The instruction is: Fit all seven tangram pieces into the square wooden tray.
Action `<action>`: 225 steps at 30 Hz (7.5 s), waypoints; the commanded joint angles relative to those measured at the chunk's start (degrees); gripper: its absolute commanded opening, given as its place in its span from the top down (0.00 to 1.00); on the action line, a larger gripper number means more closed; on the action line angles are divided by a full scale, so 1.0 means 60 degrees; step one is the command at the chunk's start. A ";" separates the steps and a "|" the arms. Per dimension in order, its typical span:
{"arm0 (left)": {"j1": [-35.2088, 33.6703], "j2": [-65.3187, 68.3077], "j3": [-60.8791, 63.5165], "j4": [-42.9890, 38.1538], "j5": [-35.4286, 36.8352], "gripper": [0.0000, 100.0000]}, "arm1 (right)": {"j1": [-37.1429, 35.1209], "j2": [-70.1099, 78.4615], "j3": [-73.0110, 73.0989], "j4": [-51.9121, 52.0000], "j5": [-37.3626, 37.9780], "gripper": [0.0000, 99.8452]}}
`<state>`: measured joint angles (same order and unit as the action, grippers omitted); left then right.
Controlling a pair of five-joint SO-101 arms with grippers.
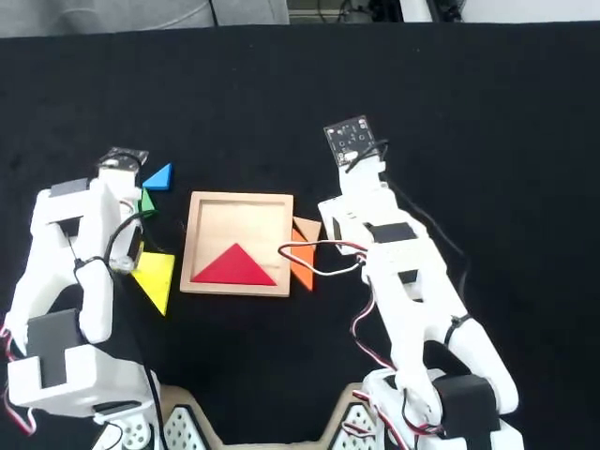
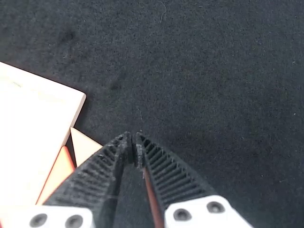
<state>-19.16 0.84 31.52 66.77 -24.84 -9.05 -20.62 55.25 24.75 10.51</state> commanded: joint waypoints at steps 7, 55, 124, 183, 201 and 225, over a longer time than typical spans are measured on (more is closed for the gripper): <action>0.0769 0.0205 -0.0813 -0.0117 0.0440 0.97 | 0.0029 -0.0007 -0.0051 -0.0117 0.0117 0.98; 0.1678 -0.1099 0.1707 0.0542 0.1055 0.93 | 0.0029 -0.0007 -0.0051 -0.0117 0.0117 0.98; -0.0462 0.1084 -0.0974 -0.1392 -0.0879 0.66 | 0.0015 0.0007 -0.0051 -0.0103 0.0117 0.98; 0.0491 0.1714 -0.1546 -0.0498 -0.0513 0.66 | 0.0015 0.0007 -0.0051 -0.0117 0.0513 0.98; 0.0330 0.1626 -0.1267 -0.0762 -0.1363 0.66 | 0.0015 0.0007 -0.0051 -0.0117 0.0513 0.98; 0.0344 0.1670 -0.1297 -0.0777 -0.2916 0.66 | 0.0015 0.0007 -0.0051 -0.0176 0.0513 0.98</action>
<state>-17.85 11.65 24.31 61.58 -43.91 -9.05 -20.62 55.25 24.75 13.14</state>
